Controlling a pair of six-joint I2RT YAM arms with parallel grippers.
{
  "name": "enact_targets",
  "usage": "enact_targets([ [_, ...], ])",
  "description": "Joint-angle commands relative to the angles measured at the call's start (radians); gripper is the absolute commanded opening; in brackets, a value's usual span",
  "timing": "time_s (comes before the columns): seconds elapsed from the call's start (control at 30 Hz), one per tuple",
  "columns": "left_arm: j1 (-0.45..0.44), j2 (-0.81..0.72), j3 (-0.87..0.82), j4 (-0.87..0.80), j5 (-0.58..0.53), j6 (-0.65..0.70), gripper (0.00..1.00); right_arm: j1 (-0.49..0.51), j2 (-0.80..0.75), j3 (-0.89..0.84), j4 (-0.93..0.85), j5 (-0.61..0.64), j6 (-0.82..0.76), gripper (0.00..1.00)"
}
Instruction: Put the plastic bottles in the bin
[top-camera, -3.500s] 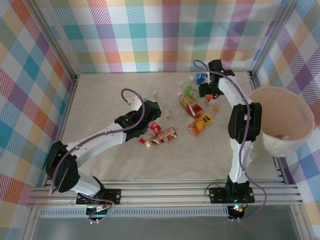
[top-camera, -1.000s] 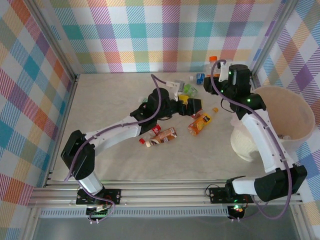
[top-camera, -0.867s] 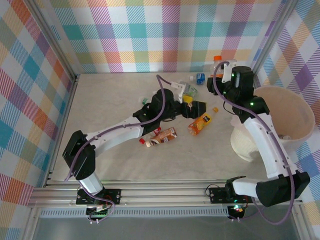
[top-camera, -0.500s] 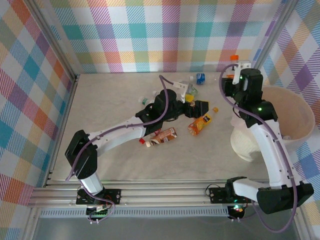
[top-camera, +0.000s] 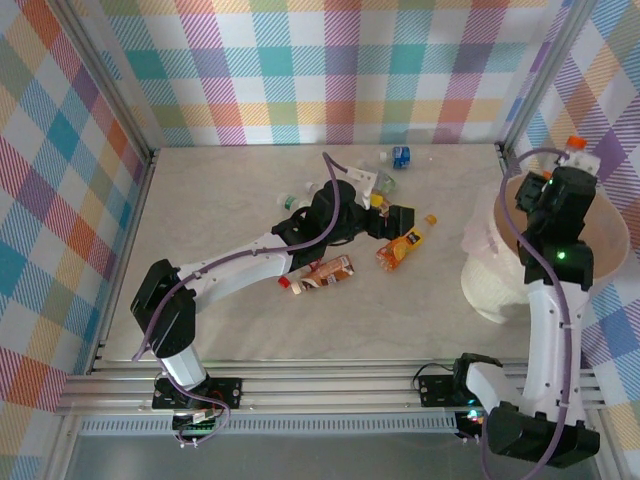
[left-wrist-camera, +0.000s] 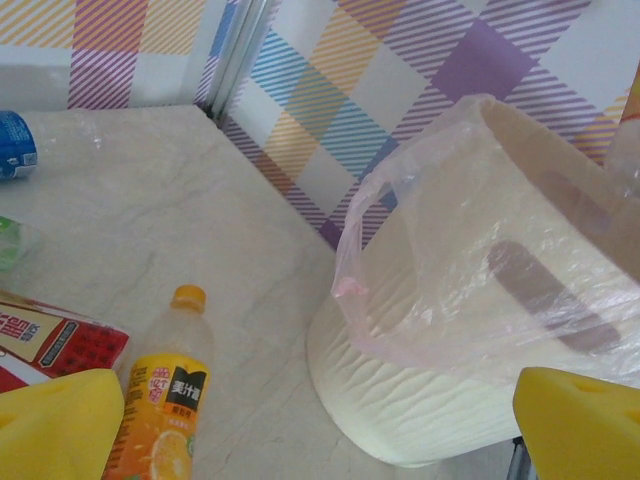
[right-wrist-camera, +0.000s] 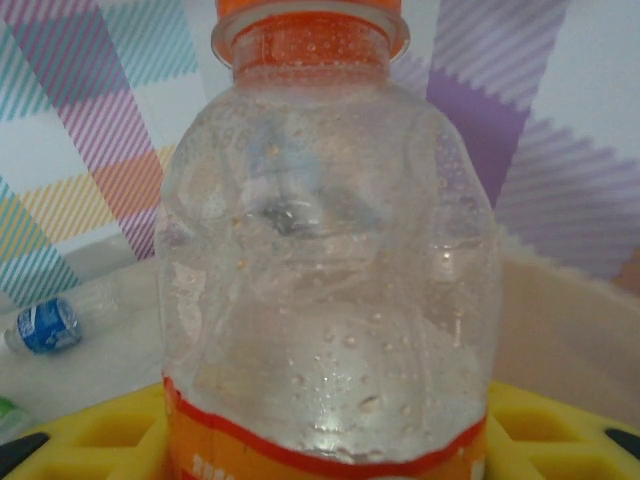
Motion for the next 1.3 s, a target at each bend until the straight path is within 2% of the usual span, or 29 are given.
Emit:
enact_targets([
  [0.0,-0.005,-0.026,0.024,-0.021,-0.014,0.033,1.00,-0.006,-0.051,-0.062,0.003,0.017,0.135,0.53],
  [0.2,-0.003,-0.015,0.042,-0.054,-0.043,0.028,1.00,-0.008,-0.158,-0.149,0.016,0.087,0.148,0.52],
  [0.33,-0.003,-0.008,0.038,-0.048,-0.057,0.019,1.00,-0.009,-0.172,-0.163,-0.026,0.116,0.136,0.58],
  [0.47,-0.004,-0.002,0.040,-0.057,-0.051,0.021,1.00,-0.009,-0.217,-0.217,0.016,0.177,0.131,0.60],
  [0.57,-0.003,-0.002,0.044,-0.073,-0.046,0.021,1.00,-0.009,-0.220,-0.237,0.034,0.214,0.119,0.66],
  [0.77,-0.002,-0.013,0.040,-0.103,-0.083,0.021,1.00,-0.008,-0.263,-0.300,0.091,0.300,0.136,0.86],
  [0.83,-0.002,-0.013,0.037,-0.099,-0.086,0.023,1.00,-0.009,-0.263,-0.299,0.100,0.314,0.126,0.88],
  [1.03,-0.002,0.000,0.046,-0.098,-0.102,0.012,1.00,-0.009,-0.254,-0.278,0.109,0.258,0.117,0.94],
  [1.13,-0.002,0.001,0.046,-0.104,-0.121,0.006,1.00,-0.009,-0.248,-0.261,0.101,0.189,0.099,0.99],
  [1.27,-0.002,0.001,0.037,-0.109,-0.161,0.006,1.00,-0.009,-0.240,-0.233,0.100,0.066,0.084,1.00],
])
